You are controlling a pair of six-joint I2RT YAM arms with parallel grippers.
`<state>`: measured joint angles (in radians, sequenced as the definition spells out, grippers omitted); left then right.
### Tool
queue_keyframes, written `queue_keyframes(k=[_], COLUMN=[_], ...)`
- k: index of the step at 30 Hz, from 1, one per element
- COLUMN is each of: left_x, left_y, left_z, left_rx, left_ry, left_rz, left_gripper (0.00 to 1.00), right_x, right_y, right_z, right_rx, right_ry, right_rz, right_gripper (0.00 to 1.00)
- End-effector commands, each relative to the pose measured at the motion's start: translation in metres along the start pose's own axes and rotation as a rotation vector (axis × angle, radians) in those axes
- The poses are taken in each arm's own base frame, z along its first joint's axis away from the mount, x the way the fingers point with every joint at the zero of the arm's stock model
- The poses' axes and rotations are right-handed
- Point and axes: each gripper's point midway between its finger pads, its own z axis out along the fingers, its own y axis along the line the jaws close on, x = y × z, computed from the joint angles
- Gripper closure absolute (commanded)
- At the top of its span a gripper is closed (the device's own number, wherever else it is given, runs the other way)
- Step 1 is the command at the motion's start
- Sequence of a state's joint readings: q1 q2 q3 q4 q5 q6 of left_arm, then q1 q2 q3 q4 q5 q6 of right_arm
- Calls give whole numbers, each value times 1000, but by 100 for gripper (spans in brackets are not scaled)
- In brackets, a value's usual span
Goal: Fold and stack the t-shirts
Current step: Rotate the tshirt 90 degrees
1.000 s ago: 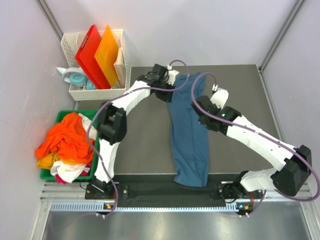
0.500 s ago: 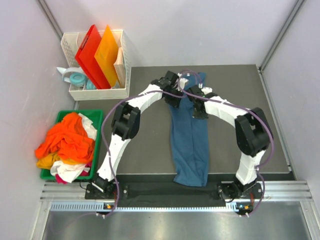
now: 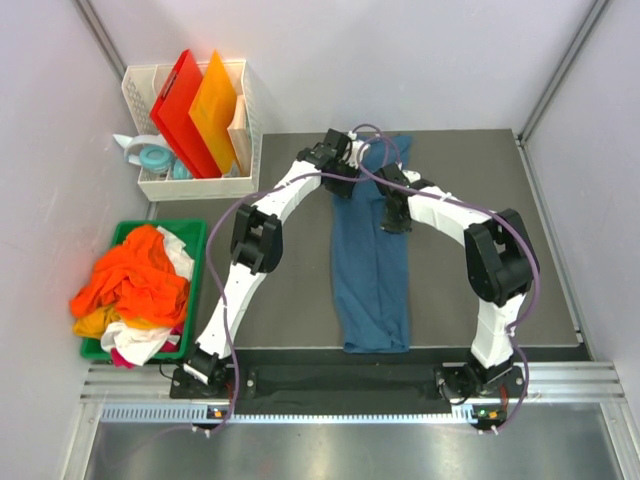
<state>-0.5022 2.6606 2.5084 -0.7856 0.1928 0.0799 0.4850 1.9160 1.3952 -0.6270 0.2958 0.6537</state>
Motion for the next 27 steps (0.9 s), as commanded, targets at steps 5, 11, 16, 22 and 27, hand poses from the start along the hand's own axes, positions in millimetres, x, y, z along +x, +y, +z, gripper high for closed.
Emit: queue_keyframes(k=[5, 11, 16, 22, 27], left_x=[10, -32, -45, 15, 84], left_y=[98, 104, 77, 14, -41], left_z=[7, -35, -110, -210, -258], left_rx=[-273, -330, -303, -194, -57], left_ry=[-5, -126, -189, -264, -266], left_rz=[20, 2, -90, -95, -76], left_gripper=[57, 52, 52, 52, 54], right_x=[-30, -46, -55, -22, 21], right_y=[12, 19, 14, -5, -15], right_z=[-14, -31, -72, -109, -121], right_rx=[-77, -114, -168, -186, -213], right_ry=[-68, -105, -184, -247, -257], right_rz=[8, -12, 12, 20, 34], right_gripper=[100, 100, 97, 91, 90])
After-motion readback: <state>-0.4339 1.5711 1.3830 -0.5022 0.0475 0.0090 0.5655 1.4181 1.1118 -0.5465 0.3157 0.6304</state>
